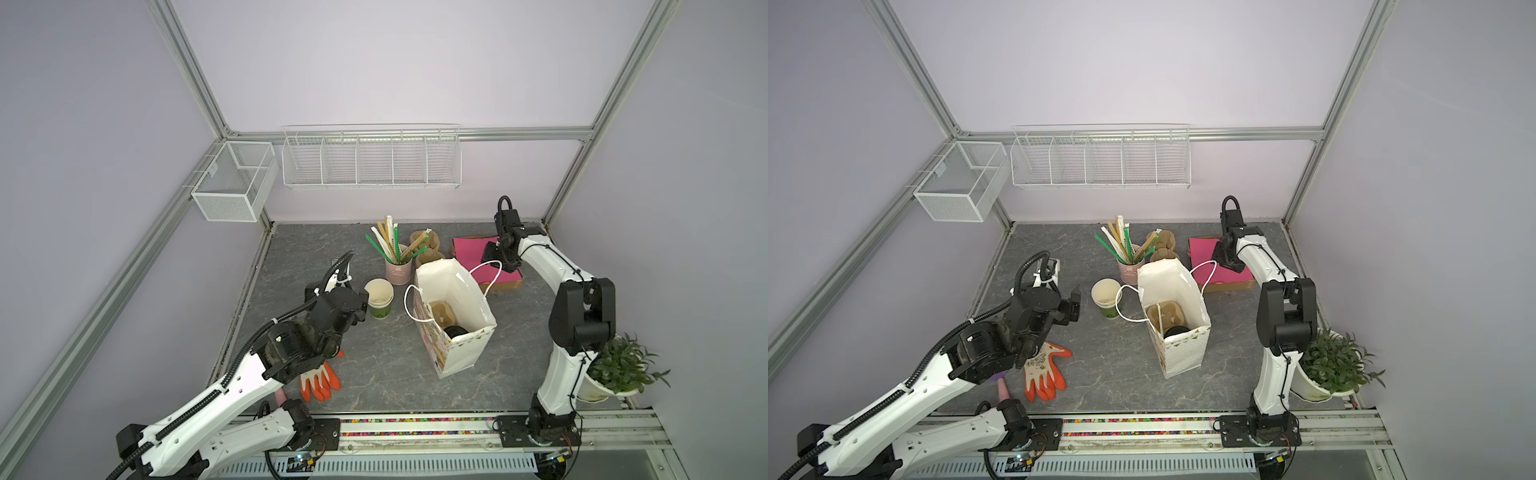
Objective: Pack a coffee takeout order
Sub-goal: Pick up the napkin from the napkin box.
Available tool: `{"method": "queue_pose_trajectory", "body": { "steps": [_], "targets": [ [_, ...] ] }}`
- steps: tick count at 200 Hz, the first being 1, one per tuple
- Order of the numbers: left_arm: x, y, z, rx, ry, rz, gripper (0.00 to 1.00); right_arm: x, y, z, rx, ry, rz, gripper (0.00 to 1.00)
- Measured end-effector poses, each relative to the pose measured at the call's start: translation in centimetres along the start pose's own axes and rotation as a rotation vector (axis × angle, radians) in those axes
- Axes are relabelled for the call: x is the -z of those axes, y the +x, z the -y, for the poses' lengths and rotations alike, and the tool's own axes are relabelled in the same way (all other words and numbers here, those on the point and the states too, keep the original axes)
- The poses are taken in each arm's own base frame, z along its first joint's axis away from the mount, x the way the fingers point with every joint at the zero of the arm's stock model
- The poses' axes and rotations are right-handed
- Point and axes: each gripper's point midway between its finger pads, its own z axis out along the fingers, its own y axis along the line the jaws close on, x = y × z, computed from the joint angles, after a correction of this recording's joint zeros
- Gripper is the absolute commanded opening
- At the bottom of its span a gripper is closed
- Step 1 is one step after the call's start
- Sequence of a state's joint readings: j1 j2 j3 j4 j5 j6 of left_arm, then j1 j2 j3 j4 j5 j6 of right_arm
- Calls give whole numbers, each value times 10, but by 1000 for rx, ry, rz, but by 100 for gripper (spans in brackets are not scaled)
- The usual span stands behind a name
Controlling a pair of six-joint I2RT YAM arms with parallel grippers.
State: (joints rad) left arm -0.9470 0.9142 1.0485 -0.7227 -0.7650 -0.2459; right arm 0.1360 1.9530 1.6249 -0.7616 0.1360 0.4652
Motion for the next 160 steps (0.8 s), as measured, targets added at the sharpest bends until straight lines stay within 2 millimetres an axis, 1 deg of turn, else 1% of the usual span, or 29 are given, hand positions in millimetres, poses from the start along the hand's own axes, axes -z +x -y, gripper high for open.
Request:
{"method": "queue_pose_trajectory", "body": {
  "steps": [13, 36, 53, 58, 68, 86, 124, 133, 147, 160],
  "targets": [
    [0, 0, 0, 0, 3, -1, 91, -10, 4, 3, -2, 12, -23, 61],
    [0, 0, 1, 0, 4, -1, 91, -38, 15, 10, -4, 45, -85, 49],
    [0, 0, 1, 0, 4, -1, 91, -53, 23, 14, -8, 64, -121, 46],
    [0, 0, 1, -1, 4, -2, 91, -55, 23, 15, -9, 65, -122, 42],
    [0, 0, 1, 0, 4, -1, 91, -56, 23, 15, -4, 65, -124, 32],
    [0, 0, 1, 0, 4, -1, 91, -55, 22, 14, -12, 59, -121, 22],
    [0, 0, 1, 0, 3, -1, 91, -51, 20, 13, -15, 50, -106, 19],
    [0, 0, 1, -1, 3, -1, 91, -49, 19, 13, -15, 48, -102, 20],
    [0, 0, 1, -1, 3, -2, 91, -46, 17, 13, -15, 49, -93, 23],
    [0, 0, 1, -1, 3, -2, 91, -42, 16, 14, -15, 49, -84, 23]
  ]
}}
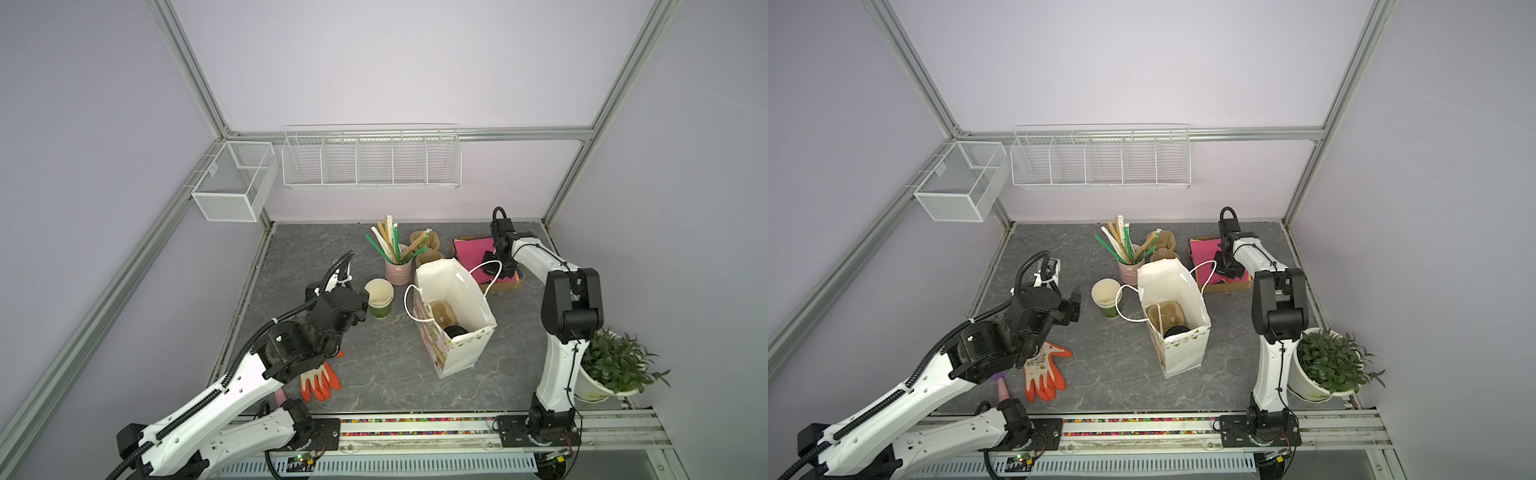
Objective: Pack a coffee takeout order
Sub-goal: Pick up the napkin from the napkin box.
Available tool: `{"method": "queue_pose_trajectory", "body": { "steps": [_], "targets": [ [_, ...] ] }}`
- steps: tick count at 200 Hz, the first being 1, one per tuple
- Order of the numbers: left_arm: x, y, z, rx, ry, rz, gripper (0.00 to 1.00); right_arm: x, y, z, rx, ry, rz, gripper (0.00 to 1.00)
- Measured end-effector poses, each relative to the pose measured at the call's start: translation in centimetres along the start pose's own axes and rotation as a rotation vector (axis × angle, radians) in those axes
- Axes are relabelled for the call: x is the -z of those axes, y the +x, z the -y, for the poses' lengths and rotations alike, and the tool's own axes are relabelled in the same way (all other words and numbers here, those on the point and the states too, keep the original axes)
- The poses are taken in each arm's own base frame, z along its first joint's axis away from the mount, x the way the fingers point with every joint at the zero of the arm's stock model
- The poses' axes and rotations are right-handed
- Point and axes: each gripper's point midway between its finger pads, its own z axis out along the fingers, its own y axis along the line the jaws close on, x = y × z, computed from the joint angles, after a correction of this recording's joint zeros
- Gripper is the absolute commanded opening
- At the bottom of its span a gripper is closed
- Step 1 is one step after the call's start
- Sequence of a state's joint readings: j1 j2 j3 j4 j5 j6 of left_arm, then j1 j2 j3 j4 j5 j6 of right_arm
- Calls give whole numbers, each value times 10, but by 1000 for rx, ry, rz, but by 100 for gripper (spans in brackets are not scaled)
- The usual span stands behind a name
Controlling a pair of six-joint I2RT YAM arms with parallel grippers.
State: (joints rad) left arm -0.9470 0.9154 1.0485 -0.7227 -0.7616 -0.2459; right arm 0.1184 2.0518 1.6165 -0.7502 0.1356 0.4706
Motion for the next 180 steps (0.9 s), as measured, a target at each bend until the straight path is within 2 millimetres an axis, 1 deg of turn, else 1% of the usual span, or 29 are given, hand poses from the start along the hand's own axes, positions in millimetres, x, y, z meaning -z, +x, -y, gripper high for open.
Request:
{"method": "queue_pose_trajectory", "body": {
  "steps": [29, 49, 67, 86, 107, 115, 121, 137, 180],
  "targets": [
    [0, 0, 0, -1, 0, -1, 91, 6, -3, 0, -2, -5, 15, 21],
    [0, 0, 0, -2, 0, -2, 91, 6, -2, 0, -2, -5, 15, 21],
    [0, 0, 0, -1, 0, -1, 91, 6, -2, 0, -2, -5, 15, 18],
    [-1, 1, 1, -3, 0, -3, 91, 6, -2, 0, -2, -6, 15, 20],
    [-2, 1, 2, -6, -1, -7, 91, 6, -2, 0, -2, -7, 18, 18],
    [-2, 2, 2, -8, 0, -9, 91, 6, -2, 0, -2, -7, 18, 19],
    [-3, 2, 3, -9, 0, -10, 91, 7, -2, 0, -2, -7, 19, 22],
    [-3, 2, 3, -11, 1, -12, 91, 7, -2, 0, -3, -7, 21, 22],
    [-3, 3, 3, -11, 2, -12, 91, 13, -4, 0, -5, -12, 41, 17]
  ]
}}
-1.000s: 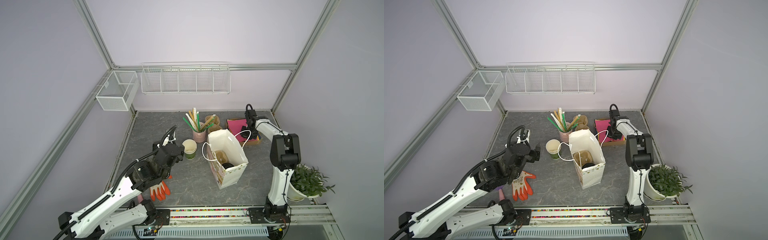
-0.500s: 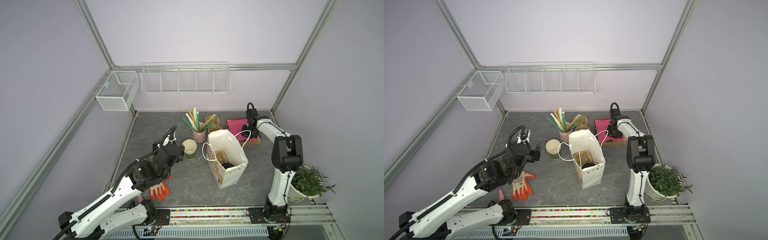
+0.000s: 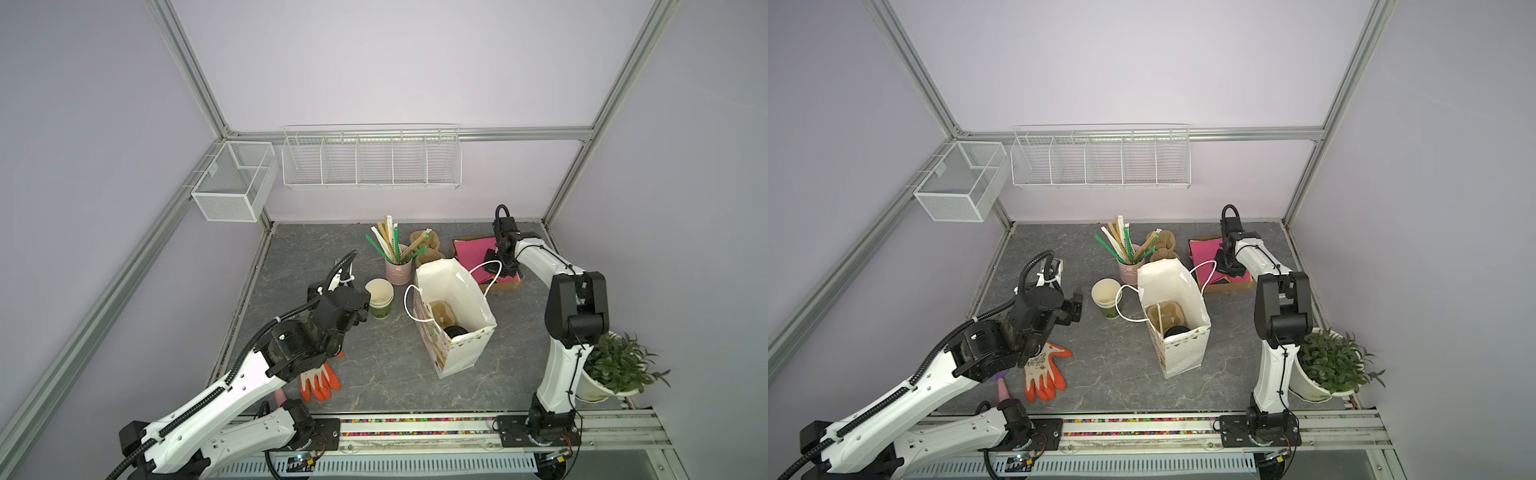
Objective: Pack a coffee takeout order
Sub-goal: Pick up the napkin from the napkin box.
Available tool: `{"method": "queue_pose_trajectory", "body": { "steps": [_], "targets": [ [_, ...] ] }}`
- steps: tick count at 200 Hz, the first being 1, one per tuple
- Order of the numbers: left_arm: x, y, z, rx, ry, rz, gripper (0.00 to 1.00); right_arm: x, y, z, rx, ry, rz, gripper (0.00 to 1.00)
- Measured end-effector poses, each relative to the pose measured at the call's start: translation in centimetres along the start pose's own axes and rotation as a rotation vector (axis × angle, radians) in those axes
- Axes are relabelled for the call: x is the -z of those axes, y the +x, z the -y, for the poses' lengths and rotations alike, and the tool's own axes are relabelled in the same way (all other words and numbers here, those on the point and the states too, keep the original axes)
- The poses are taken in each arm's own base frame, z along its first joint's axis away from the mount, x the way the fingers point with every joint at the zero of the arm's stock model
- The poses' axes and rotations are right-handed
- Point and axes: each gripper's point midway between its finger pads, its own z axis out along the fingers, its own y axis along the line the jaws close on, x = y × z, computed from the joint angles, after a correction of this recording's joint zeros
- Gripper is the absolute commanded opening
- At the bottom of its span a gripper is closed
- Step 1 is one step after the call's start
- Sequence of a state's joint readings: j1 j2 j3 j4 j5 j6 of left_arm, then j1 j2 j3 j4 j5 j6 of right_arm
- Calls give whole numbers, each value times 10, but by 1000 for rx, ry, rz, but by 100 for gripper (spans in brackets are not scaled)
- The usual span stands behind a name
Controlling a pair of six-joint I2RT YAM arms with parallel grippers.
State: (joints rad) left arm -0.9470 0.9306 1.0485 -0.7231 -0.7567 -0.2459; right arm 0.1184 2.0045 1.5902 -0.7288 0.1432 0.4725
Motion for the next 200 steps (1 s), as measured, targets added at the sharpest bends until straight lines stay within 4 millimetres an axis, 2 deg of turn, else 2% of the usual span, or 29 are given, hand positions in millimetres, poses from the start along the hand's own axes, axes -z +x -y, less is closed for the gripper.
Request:
{"method": "queue_pose_trajectory", "body": {
  "steps": [30, 74, 94, 110, 166, 186, 200],
  "targets": [
    [0, 0, 1, -2, 2, -2, 91, 2, -2, 0, -1, -2, 10, 16],
    [-1, 1, 2, -5, 5, -6, 91, 3, -5, 1, 0, 7, 23, 24],
    [-2, 2, 3, -6, 4, -8, 91, 7, -7, 1, -1, 4, 34, 19],
    [-2, 2, 3, -7, 5, -9, 91, 9, -9, 0, 1, 0, 42, 7],
    [-2, 3, 5, -8, 15, -13, 91, 9, -8, 0, -2, -3, 44, 7],
    [-3, 3, 5, -9, 15, -14, 91, 20, -8, 1, -9, -13, 64, 7],
    [-3, 3, 6, -9, 18, -15, 91, 41, -10, 1, -20, -34, 99, 7]
  ]
}}
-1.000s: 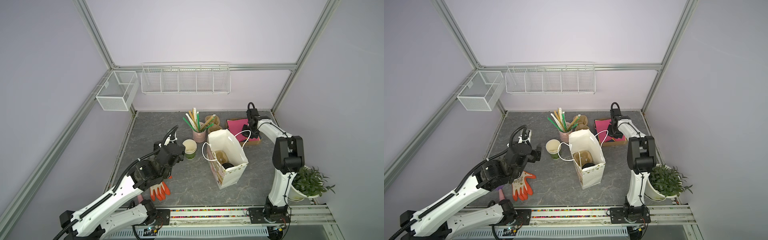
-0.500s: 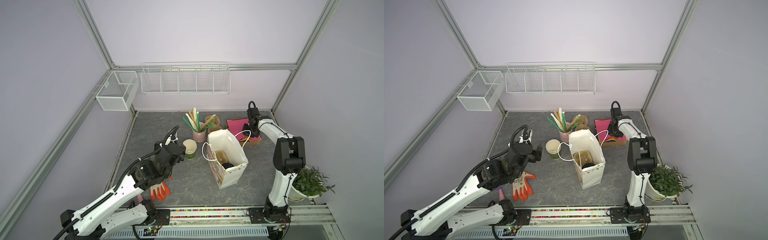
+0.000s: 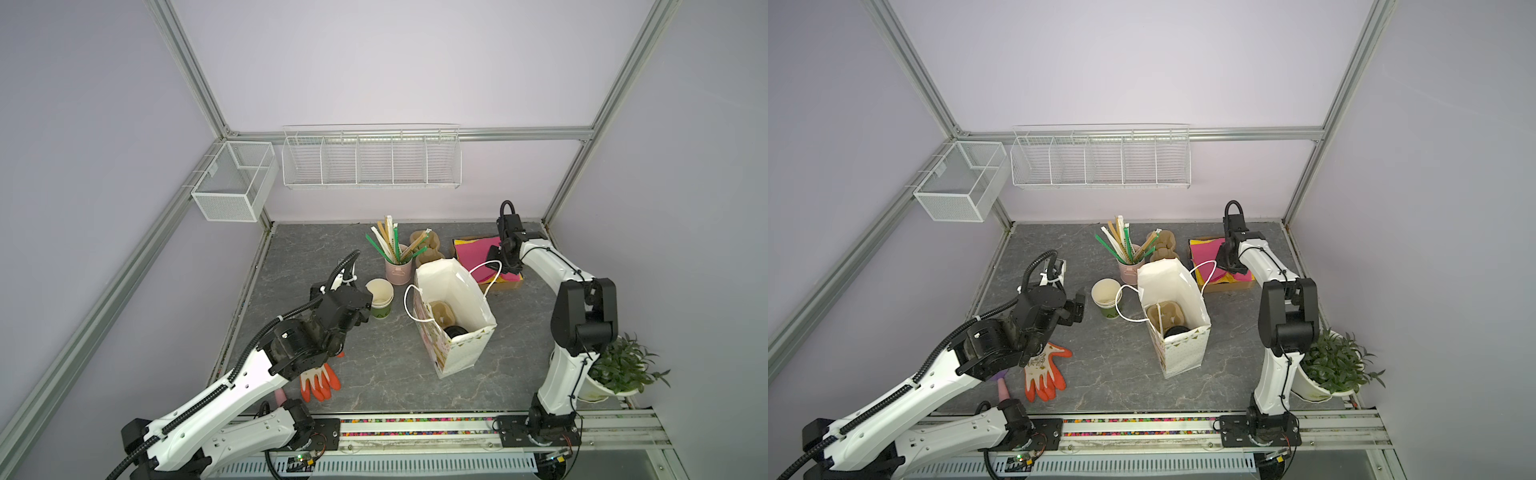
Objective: Pack a coffee takeout order
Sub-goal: Pick up the napkin from the napkin box, then place the napkin in the takeout bag.
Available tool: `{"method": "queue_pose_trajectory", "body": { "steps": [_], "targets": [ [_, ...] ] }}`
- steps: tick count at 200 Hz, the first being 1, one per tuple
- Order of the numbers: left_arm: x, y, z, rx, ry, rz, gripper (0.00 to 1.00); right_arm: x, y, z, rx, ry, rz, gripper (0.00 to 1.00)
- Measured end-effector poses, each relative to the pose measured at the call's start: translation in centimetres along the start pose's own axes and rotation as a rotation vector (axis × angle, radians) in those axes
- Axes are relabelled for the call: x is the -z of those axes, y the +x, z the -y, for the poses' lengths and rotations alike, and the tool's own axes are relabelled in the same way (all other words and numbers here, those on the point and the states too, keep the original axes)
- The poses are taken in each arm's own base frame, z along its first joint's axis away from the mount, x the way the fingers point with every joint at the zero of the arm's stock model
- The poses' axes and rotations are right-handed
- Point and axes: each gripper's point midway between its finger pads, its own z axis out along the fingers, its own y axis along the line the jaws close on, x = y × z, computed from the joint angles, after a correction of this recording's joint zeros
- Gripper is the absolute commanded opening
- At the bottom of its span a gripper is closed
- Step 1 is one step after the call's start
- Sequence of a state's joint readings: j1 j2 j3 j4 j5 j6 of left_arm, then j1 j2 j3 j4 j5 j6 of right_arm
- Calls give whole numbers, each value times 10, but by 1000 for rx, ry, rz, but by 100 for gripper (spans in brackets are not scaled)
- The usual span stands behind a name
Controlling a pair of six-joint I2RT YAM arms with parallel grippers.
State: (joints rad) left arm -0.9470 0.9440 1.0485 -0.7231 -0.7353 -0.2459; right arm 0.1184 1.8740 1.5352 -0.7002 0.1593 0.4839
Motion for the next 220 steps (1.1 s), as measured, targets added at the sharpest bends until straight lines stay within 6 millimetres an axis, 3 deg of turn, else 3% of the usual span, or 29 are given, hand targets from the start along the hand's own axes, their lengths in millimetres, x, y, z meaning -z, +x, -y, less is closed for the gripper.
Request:
{"method": "queue_pose_trajectory", "body": {
  "steps": [56, 82, 105, 137, 163, 196, 220],
  "targets": [
    [1, 0, 0, 2, 1, 2, 91, 123, -40, -8, -59, -150, 270, 7],
    [2, -1, -1, 5, 1, 5, 90, 170, -40, -6, -84, -214, 355, 7],
    [3, -2, -2, 9, 2, 9, 90, 228, -35, -5, -92, -302, 456, 7],
    [5, -3, -4, 16, 1, 16, 90, 321, -9, -19, -39, -506, 600, 7],
    [6, -4, -6, 24, 2, 22, 90, 375, 28, -42, 66, -692, 632, 7],
    [8, -5, -7, 28, 2, 26, 90, 411, 70, -64, 210, -860, 614, 7],
    [9, -6, -7, 30, 3, 29, 90, 419, 97, -78, 322, -917, 584, 7]
  ]
}}
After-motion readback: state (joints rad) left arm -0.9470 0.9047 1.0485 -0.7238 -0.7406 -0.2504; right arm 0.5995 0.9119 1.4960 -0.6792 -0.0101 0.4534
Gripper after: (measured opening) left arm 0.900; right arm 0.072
